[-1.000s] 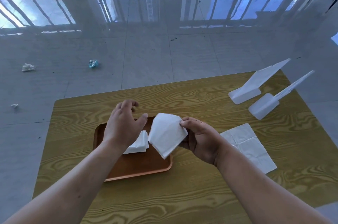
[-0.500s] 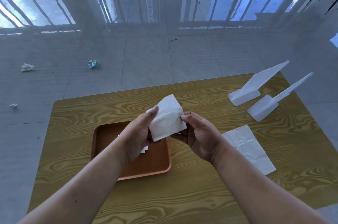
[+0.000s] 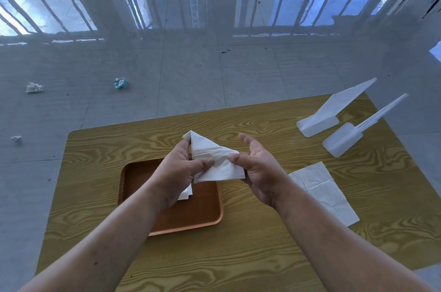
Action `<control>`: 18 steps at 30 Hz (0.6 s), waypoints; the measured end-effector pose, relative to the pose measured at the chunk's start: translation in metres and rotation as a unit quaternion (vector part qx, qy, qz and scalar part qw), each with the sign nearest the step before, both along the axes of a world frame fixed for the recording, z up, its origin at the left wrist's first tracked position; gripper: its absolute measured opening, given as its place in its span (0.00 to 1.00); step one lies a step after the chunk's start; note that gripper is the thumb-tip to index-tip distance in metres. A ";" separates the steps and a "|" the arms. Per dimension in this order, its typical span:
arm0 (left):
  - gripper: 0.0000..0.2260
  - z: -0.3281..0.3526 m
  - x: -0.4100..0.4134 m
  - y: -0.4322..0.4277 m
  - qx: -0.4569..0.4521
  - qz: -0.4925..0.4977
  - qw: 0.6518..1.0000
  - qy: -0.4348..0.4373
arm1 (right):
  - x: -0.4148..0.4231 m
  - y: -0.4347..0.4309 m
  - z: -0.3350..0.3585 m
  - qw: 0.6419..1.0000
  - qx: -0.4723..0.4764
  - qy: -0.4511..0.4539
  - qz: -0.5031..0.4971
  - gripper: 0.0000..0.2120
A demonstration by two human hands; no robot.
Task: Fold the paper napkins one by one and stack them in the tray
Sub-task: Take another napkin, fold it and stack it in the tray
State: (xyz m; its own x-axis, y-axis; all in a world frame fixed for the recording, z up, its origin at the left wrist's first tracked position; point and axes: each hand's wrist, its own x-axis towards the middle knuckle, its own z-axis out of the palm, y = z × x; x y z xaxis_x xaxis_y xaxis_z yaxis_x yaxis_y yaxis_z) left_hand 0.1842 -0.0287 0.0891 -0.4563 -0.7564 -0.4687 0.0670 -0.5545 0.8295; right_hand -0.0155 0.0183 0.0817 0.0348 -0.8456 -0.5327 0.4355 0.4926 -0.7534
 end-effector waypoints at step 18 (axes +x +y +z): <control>0.11 -0.019 0.017 -0.004 -0.197 -0.058 0.928 -0.310 | 0.002 0.003 -0.007 0.964 -0.071 0.244 0.082 0.16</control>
State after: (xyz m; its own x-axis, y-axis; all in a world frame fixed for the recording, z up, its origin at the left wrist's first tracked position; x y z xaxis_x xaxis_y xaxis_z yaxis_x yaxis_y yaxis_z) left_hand 0.2014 -0.0324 0.0705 -0.2810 -0.8869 -0.3667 -0.5322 -0.1739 0.8285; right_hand -0.0132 0.0211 0.0746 -0.0519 -0.9157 -0.3986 -0.0626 0.4013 -0.9138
